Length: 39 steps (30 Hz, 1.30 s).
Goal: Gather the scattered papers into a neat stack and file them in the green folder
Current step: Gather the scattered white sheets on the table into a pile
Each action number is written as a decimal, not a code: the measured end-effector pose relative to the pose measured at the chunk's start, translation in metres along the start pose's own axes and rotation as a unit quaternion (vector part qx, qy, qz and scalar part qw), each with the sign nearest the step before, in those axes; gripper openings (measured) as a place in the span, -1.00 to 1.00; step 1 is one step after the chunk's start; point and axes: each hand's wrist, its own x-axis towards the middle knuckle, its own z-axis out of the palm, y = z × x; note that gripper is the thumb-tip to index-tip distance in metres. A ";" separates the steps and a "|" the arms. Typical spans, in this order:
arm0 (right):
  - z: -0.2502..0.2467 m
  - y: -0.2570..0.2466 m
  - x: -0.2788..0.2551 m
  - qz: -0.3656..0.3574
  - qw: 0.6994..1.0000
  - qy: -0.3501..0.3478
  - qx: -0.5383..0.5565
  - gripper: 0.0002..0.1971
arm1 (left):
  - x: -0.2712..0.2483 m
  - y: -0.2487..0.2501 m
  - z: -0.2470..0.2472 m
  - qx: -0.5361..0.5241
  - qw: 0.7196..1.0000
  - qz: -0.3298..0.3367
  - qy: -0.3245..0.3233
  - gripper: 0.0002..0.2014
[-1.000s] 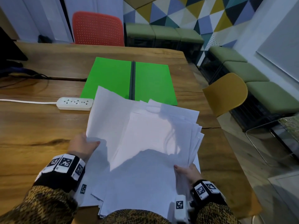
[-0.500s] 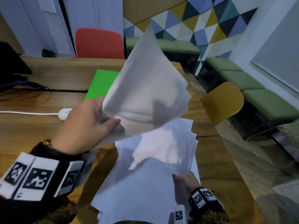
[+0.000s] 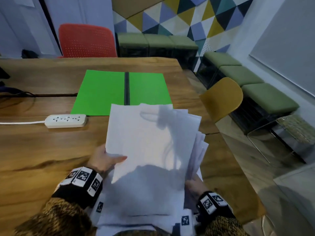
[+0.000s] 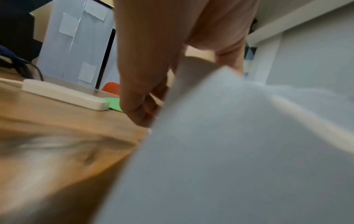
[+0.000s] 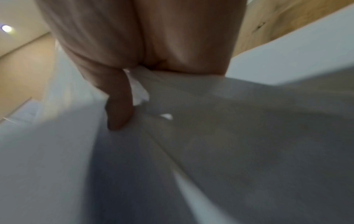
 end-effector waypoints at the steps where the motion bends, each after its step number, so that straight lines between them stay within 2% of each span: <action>1: -0.001 -0.003 -0.006 -0.013 0.999 -0.023 0.022 -0.47 | 0.001 -0.008 -0.004 -0.019 1.000 -0.006 -0.005 -0.49; 4: -0.002 -0.004 -0.008 -0.032 0.997 -0.063 0.042 -0.56 | 0.010 -0.025 -0.020 -0.045 0.999 0.000 -0.009 -0.03; 5: -0.001 -0.008 -0.012 -0.036 0.994 -0.081 0.061 -0.62 | 0.010 -0.026 -0.023 -0.059 0.998 -0.005 -0.018 -0.03; 6: 0.000 -0.009 -0.013 -0.042 0.992 -0.095 0.074 -0.66 | 0.008 -0.027 -0.024 -0.055 0.997 -0.010 -0.044 -0.11; 9: 0.008 -0.020 -0.019 -0.037 0.987 -0.126 0.092 -0.64 | -0.004 -0.026 -0.022 -0.004 0.988 -0.023 -0.154 -0.30; 12: 0.018 -0.023 -0.013 -0.024 0.992 -0.109 0.053 -0.56 | -0.004 -0.037 -0.028 -0.038 0.990 -0.026 -0.133 -0.40; 14: 0.020 -0.028 -0.010 -0.014 0.994 -0.090 0.068 -0.59 | -0.004 -0.047 -0.035 -0.068 0.990 -0.026 -0.121 -0.32; 16: 0.013 -0.033 -0.005 -0.025 0.997 -0.030 0.066 -0.69 | -0.008 -0.055 -0.042 -0.088 0.990 -0.021 -0.111 -0.26; 18: -0.004 -0.034 0.005 -0.031 0.991 0.124 -0.028 -0.66 | -0.011 -0.063 -0.047 -0.098 0.991 -0.024 -0.084 -0.30; 19: -0.013 -0.032 0.010 -0.006 0.973 0.201 -0.113 -0.57 | -0.012 -0.065 -0.049 -0.106 0.992 -0.026 -0.070 -0.35; 20: -0.019 -0.032 0.010 0.032 0.950 0.247 -0.190 -0.47 | -0.014 -0.067 -0.049 -0.115 0.991 -0.026 -0.063 -0.38; 21: -0.023 -0.030 0.012 0.067 0.931 0.263 -0.243 -0.39 | -0.014 -0.071 -0.050 -0.126 0.990 -0.025 -0.063 -0.37; 22: -0.024 -0.029 0.012 0.084 0.922 0.261 -0.273 -0.33 | -0.013 -0.073 -0.051 -0.124 0.990 -0.029 -0.060 -0.36; 23: -0.022 -0.029 0.012 0.092 0.921 0.248 -0.287 -0.29 | -0.013 -0.075 -0.052 -0.121 0.991 -0.033 -0.054 -0.43; 25: -0.014 -0.031 0.013 0.083 0.930 0.215 -0.288 -0.21 | -0.012 -0.076 -0.053 -0.118 0.992 -0.039 -0.039 -0.68; 26: -0.009 -0.033 0.014 0.079 0.936 0.202 -0.279 -0.19 | -0.012 -0.076 -0.052 -0.110 0.993 -0.037 -0.034 -0.73; 31: -0.003 -0.033 0.018 0.101 0.961 0.159 -0.205 -0.18 | -0.010 -0.073 -0.048 -0.076 0.996 -0.039 -0.013 -0.77; 33: -0.002 -0.031 0.020 0.094 0.974 0.119 -0.170 -0.27 | -0.009 -0.073 -0.047 -0.074 0.996 -0.050 -0.011 -0.76; 36: 0.005 -0.033 0.017 0.043 0.981 0.096 -0.161 -0.62 | -0.009 -0.073 -0.049 -0.088 0.994 -0.063 -0.016 -0.68; 39: 0.008 -0.034 0.011 0.008 0.984 0.064 -0.164 -0.66 | -0.009 -0.071 -0.050 -0.106 0.991 -0.080 -0.013 -0.55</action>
